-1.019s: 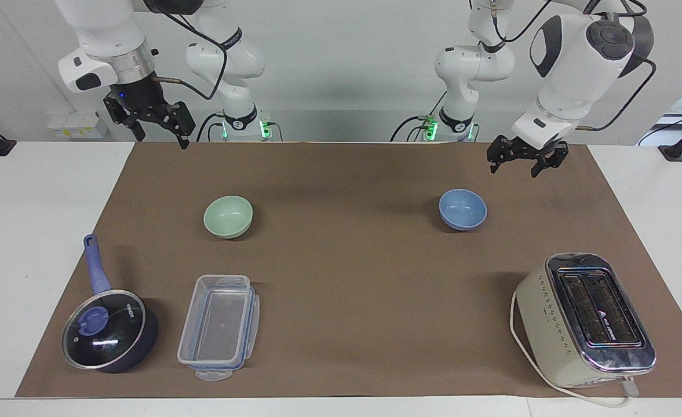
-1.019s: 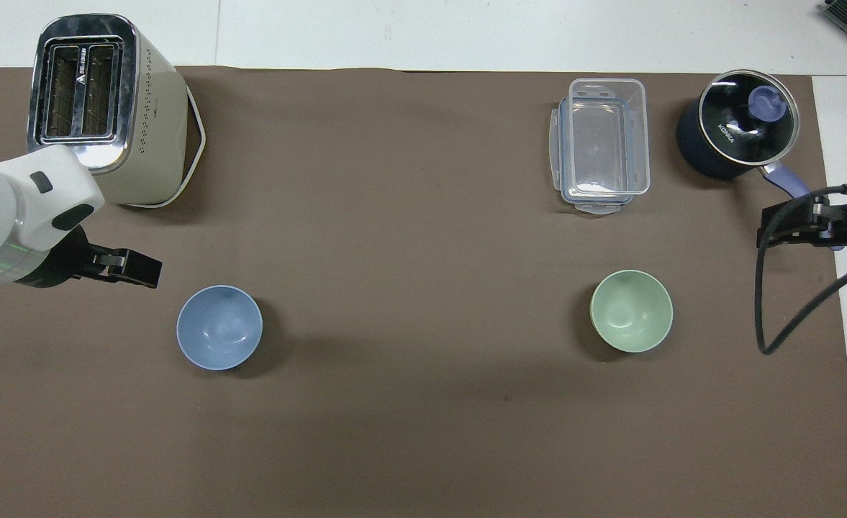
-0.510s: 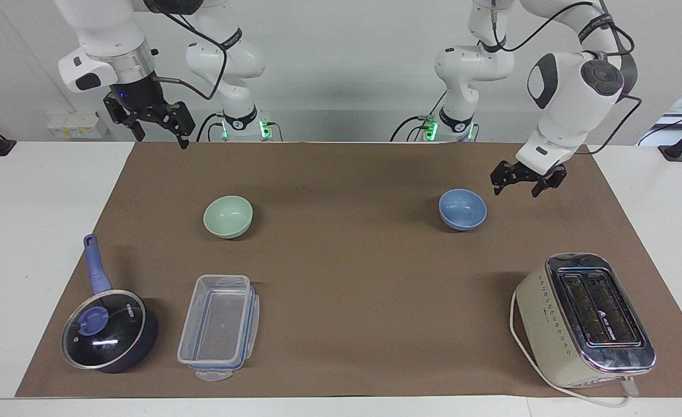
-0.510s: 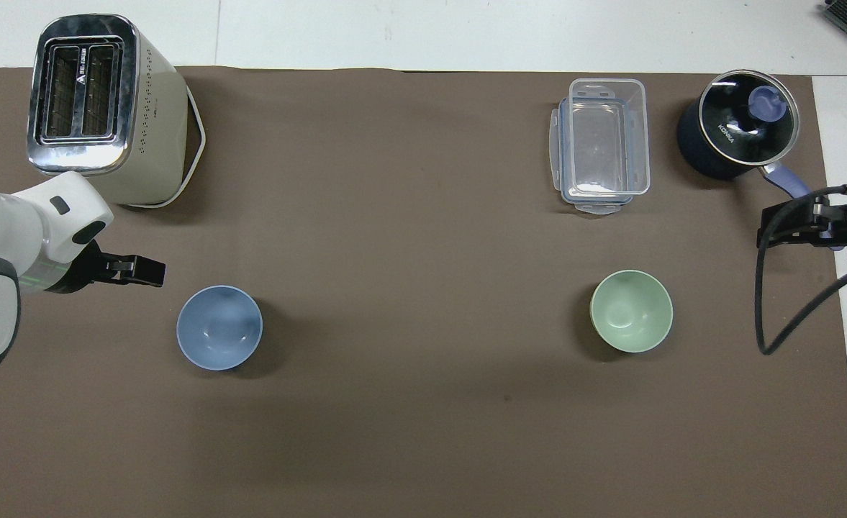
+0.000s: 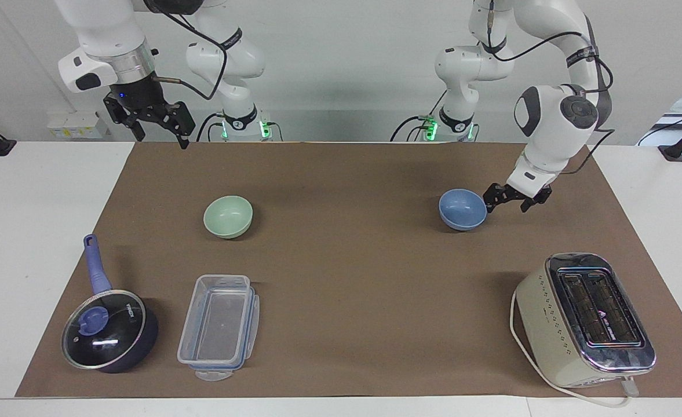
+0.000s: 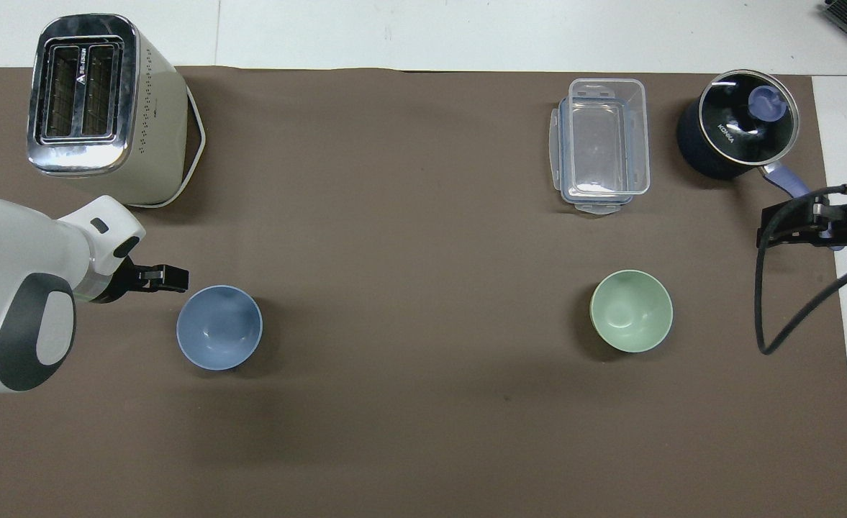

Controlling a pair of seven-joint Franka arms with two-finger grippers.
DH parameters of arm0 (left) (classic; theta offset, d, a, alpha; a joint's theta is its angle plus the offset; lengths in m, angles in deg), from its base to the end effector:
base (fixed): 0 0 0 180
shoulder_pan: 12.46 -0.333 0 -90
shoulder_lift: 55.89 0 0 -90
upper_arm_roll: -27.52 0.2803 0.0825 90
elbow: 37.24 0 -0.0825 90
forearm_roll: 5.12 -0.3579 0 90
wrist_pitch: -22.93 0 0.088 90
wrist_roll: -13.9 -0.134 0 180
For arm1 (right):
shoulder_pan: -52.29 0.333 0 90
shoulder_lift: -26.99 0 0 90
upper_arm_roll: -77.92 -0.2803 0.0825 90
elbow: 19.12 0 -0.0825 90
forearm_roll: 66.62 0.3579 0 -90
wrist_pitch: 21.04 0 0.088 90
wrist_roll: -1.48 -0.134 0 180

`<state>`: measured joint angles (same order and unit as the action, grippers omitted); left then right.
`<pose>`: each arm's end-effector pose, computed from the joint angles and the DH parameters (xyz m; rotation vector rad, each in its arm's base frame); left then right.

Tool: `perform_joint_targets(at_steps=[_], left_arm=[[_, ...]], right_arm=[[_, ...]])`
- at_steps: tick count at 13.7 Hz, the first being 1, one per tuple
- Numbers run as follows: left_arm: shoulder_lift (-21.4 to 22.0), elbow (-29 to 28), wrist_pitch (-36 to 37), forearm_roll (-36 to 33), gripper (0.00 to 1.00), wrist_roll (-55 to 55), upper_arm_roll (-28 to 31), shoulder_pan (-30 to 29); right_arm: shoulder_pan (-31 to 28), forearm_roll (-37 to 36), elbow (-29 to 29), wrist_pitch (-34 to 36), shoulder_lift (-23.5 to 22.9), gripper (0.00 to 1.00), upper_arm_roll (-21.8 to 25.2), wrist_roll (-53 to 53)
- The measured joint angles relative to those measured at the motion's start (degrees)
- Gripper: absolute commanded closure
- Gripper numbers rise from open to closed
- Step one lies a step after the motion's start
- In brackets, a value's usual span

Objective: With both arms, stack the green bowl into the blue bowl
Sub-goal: 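Reach the left gripper down to the rim of the blue bowl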

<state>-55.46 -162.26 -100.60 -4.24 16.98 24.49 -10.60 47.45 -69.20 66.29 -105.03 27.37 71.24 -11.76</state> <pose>0.5054 -0.0442 0.3430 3.1302 -0.0360 -0.0302 0.5155 0.0103 0.5916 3.0780 -0.3139 -0.0186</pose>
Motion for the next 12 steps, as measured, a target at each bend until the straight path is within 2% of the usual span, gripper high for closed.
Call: perform_joint_targets(at_steps=[5, 8, 9, 12], left_arm=[[-1.39, -4.6, -6.32, 0.25, 0.01, 4.15, -0.69, 0.17], [-1.49, -6.2, -7.64, 0.27, 0.92, 4.95, -0.76, 0.22], [-1.49, -6.25, -7.65, 0.28, 1.0, 5.64, -0.8, 0.4], [-1.49, -6.23, -7.69, 0.28, 1.0, 7.47, -0.98, 0.93]], right_arm=[[0.0, 0.0, 0.0, 0.0, 0.0, 0.0, 0.0, 0.0], [0.0, 0.0, 0.0, 0.0, 0.0, 0.0, 0.0, 0.0], [0.0, 0.0, 0.0, 0.0, 0.0, 0.0, 0.0, 0.0], [0.0, 0.0, 0.0, 0.0, 0.0, 0.0, 0.0, 0.0]])
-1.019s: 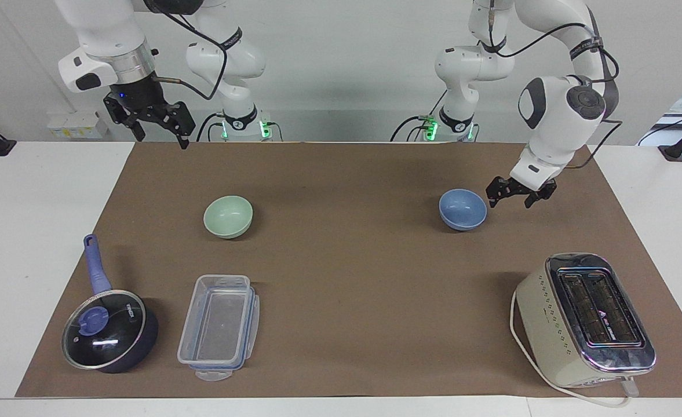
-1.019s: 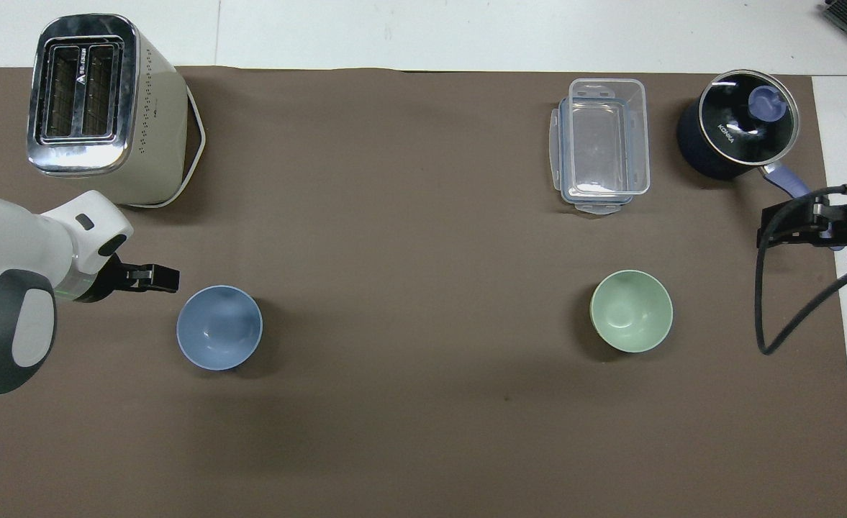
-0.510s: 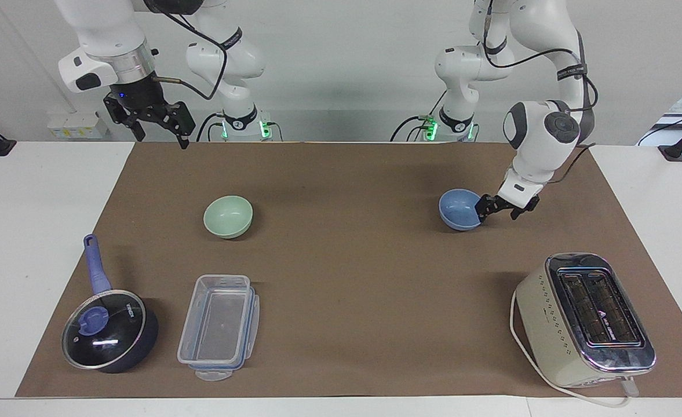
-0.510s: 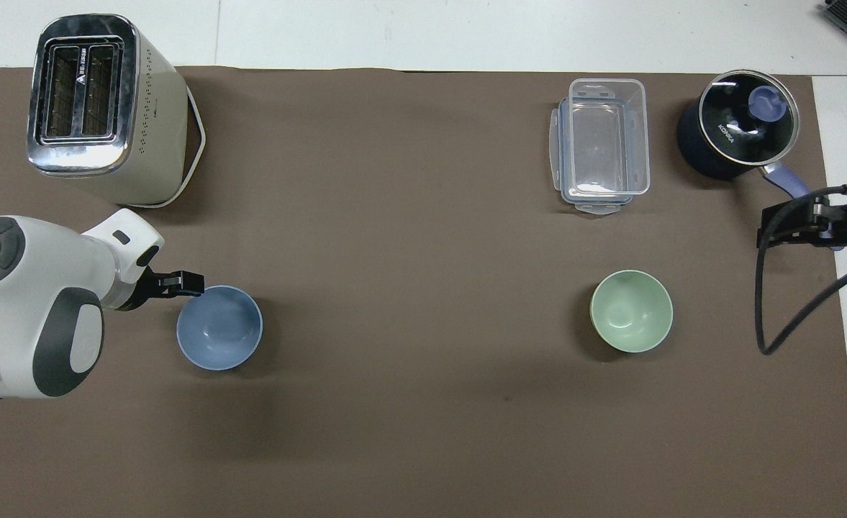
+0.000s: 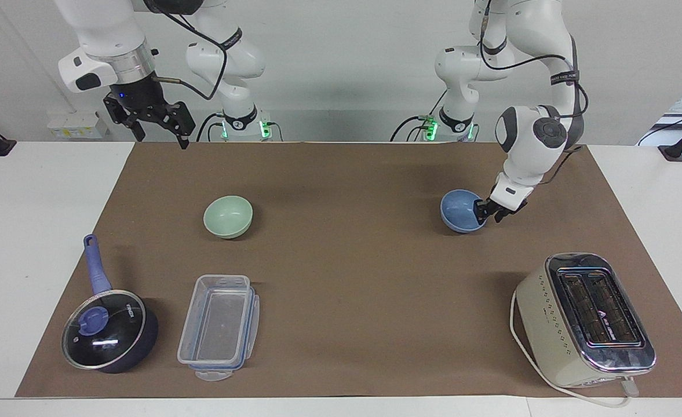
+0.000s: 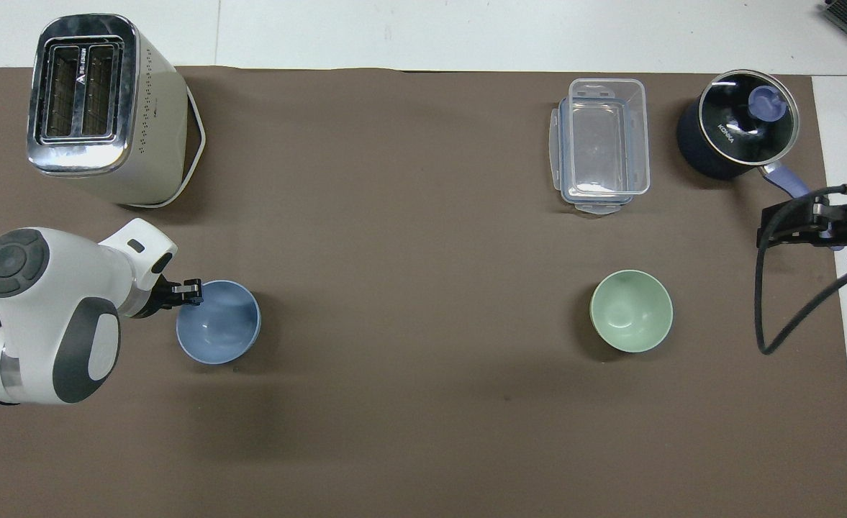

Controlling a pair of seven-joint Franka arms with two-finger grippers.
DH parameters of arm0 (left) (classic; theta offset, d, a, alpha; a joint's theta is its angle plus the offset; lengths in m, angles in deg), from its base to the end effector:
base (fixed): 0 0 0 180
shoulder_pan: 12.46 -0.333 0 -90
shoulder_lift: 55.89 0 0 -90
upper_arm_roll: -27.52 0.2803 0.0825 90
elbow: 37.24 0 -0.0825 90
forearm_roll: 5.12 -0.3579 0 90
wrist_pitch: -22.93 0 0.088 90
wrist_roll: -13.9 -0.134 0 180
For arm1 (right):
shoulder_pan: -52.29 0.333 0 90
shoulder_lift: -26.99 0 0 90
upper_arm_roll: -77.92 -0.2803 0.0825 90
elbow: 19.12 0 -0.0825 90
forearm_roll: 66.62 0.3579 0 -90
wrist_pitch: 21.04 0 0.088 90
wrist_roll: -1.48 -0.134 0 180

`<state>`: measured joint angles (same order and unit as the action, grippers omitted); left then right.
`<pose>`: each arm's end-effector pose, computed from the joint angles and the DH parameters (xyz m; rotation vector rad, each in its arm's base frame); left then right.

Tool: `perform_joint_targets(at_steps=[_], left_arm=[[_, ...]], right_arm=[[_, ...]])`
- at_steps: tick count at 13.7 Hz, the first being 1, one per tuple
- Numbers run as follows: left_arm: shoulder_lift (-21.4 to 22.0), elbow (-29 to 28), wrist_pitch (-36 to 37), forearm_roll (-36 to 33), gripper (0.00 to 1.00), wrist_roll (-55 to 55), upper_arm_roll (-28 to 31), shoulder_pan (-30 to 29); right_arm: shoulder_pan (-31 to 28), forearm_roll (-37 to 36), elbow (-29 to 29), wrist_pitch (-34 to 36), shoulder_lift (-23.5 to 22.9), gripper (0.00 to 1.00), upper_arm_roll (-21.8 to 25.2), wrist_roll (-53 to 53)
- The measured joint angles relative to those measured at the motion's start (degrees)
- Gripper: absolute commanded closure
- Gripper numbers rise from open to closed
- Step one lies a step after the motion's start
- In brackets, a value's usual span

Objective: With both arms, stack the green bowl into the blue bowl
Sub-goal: 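Reach the left gripper down to the rim of the blue bowl, then grip the blue bowl rim and slide it toward the table center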

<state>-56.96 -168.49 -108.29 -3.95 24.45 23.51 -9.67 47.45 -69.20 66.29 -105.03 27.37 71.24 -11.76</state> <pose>0.4897 -0.0593 0.2961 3.1255 0.1236 -0.0335 0.5155 0.0103 0.5916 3.0780 -0.3139 -0.0186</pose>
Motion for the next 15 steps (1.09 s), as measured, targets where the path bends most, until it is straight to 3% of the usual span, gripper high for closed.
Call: perform_joint_targets(at_steps=[3, 15], left_arm=[[0.0, 0.66, 0.24, 0.09, 1.0, 0.22, -0.01, 0.0], [-0.53, 13.52, 12.12, 0.15, 1.0, 3.62, -0.19, 2.73]], right_arm=[[0.0, 0.0, 0.0, 0.0, 0.0, 0.0, 0.0, 0.0], [-0.02, 0.0, 0.01, 0.0, 0.0, 0.0, 0.08, 0.0]])
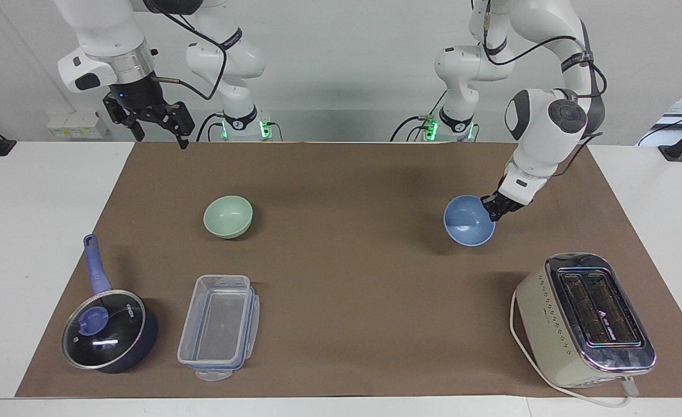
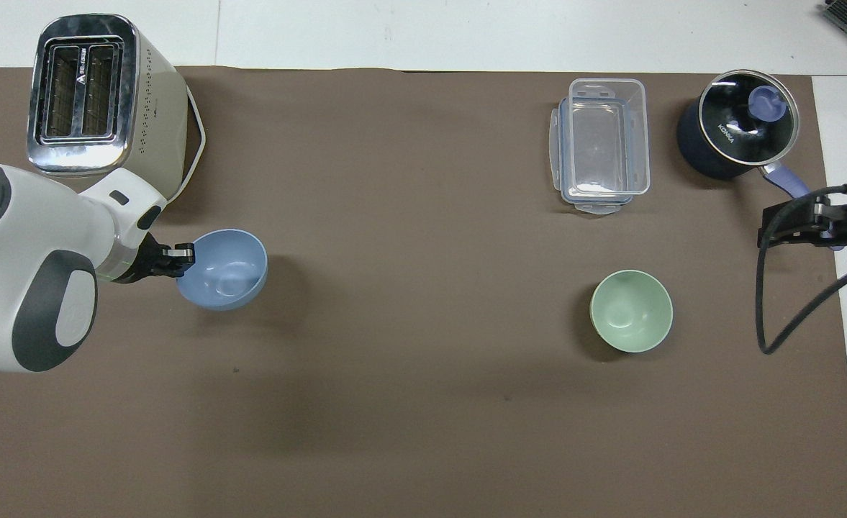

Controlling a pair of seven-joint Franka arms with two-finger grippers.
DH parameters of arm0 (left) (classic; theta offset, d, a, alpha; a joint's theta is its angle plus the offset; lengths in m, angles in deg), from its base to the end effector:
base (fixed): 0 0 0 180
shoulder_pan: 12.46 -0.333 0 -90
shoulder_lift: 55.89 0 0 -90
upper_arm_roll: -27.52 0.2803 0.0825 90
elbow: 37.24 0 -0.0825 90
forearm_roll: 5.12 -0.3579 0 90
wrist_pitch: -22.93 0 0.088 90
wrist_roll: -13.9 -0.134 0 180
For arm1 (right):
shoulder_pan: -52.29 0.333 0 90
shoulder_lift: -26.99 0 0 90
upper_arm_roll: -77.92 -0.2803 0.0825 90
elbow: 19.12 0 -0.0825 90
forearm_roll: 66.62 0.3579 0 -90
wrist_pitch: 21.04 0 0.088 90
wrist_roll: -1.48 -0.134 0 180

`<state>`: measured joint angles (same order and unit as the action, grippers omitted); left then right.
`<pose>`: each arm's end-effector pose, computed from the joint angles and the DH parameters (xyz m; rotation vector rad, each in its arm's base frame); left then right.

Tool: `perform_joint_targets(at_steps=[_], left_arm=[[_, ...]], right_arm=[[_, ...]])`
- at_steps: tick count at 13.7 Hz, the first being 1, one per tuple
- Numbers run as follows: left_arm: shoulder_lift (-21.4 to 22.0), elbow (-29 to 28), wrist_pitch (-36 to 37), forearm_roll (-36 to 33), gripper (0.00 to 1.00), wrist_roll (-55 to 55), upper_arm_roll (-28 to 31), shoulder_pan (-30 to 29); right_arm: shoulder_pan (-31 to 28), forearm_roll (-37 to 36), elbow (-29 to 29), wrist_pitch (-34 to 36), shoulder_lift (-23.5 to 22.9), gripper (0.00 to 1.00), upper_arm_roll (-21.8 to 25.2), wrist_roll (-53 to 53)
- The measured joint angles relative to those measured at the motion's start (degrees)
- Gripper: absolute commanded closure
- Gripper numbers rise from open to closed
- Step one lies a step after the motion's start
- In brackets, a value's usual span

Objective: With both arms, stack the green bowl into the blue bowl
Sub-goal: 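Grip the blue bowl rim and slide it toward the table center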

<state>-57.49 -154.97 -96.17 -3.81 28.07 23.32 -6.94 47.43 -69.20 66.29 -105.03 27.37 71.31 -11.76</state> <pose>0.5223 -0.0911 0.3732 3.1178 0.1386 -0.0131 0.5155 0.0095 0.5916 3.0778 -0.3164 -0.0187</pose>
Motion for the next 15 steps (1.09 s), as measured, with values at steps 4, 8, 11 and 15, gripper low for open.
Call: perform_joint_targets(at_steps=[4, 8, 11, 15], left_arm=[[-0.01, 0.11, -0.05, 0.43, 1.0, 6.88, -0.3, 5.74], [-0.02, 0.13, -1.29, 1.58, 1.0, 13.69, -0.47, 12.37], [-0.33, -0.59, -4.18, 1.92, 1.0, 18.81, -0.56, 18.05], [-1.8, -4.36, -10.98, 1.98, 1.0, 22.55, -0.6, 22.33]], right_arm=[[0.0, 0.02, 0.75, -1.43, 0.03, 0.0, 0.0, 0.0], [-0.01, 2.45, 3.74, -1.89, 1.47, 0.0, 0.22, -0.01], [-0.01, 2.59, 4.49, -3.07, 2.21, 0.0, 0.33, 0.29], [-0.01, 2.6, 4.72, -3.66, 2.26, 0.0, 0.38, 0.59]])
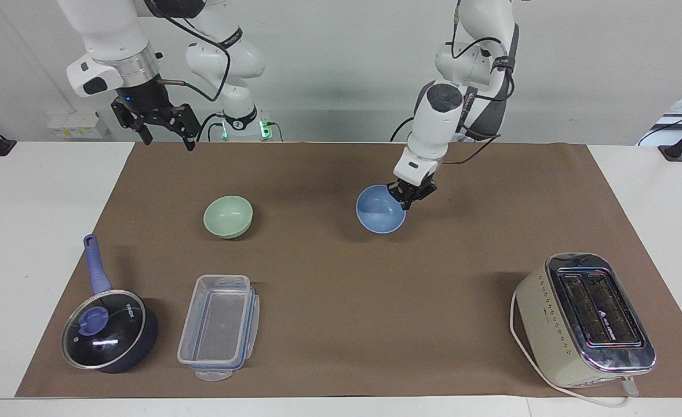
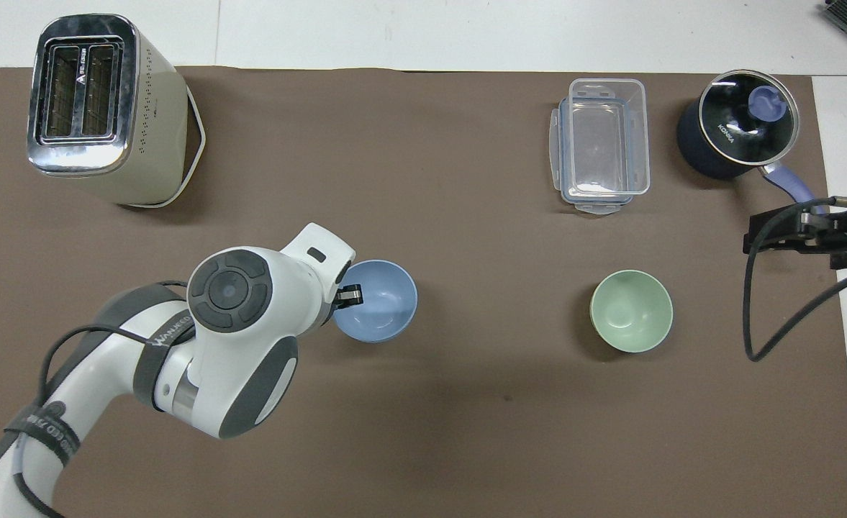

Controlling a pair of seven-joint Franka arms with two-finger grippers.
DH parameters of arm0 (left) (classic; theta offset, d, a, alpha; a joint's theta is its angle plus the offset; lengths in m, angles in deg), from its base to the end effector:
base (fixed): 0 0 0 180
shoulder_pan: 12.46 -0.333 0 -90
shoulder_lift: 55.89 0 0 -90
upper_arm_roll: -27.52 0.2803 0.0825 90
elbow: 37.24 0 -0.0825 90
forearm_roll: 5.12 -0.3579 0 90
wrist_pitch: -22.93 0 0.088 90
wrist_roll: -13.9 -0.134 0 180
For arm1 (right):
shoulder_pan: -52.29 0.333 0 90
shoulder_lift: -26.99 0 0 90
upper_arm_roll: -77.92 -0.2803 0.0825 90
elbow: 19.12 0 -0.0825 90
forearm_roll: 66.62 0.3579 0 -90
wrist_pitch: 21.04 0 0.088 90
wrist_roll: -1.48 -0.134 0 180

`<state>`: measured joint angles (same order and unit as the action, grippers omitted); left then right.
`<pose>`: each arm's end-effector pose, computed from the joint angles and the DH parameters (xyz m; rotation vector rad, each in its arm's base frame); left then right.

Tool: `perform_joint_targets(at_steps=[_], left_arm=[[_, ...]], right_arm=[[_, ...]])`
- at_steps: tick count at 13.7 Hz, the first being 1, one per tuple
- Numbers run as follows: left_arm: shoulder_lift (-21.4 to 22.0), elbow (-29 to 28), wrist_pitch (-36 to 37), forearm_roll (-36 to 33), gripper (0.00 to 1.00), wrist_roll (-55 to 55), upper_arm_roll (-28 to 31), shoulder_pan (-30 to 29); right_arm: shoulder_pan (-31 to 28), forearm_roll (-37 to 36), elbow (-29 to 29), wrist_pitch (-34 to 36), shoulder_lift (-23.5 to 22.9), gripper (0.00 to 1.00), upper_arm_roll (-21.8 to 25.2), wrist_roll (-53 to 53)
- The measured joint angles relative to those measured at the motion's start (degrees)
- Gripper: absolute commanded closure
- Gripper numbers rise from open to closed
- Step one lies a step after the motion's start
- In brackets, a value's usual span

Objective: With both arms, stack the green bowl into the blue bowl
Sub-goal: 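Grip the blue bowl rim and slide it toward the table center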

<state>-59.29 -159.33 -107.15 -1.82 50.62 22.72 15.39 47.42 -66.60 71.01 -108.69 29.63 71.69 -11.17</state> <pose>0.4506 -0.2917 0.3410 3.0496 0.1629 0.0569 0.5117 0.0134 0.5810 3.1221 -0.3087 0.0048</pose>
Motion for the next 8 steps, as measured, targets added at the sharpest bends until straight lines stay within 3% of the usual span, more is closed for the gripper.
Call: perform_joint_targets(at_steps=[6, 7, 8], left_arm=[[-3.93, -2.11, -7.11, 0.09, 0.99, 3.13, 0.12, 3.03], [-3.92, -2.19, -7.12, 0.09, 0.82, 3.18, 0.17, 3.11], [-3.9, -2.35, -7.16, 0.09, 0.25, 3.22, 0.23, 3.18]], right_arm=[[0.0, 0.01, 0.03, -0.08, 0.0, 0.0, 0.01, 0.02], [0.0, 0.01, 0.04, -0.08, 0.0, 0.0, 0.01, 0.02], [0.0, 0.01, 0.04, -0.09, 0.0, 0.0, 0.01, 0.03]])
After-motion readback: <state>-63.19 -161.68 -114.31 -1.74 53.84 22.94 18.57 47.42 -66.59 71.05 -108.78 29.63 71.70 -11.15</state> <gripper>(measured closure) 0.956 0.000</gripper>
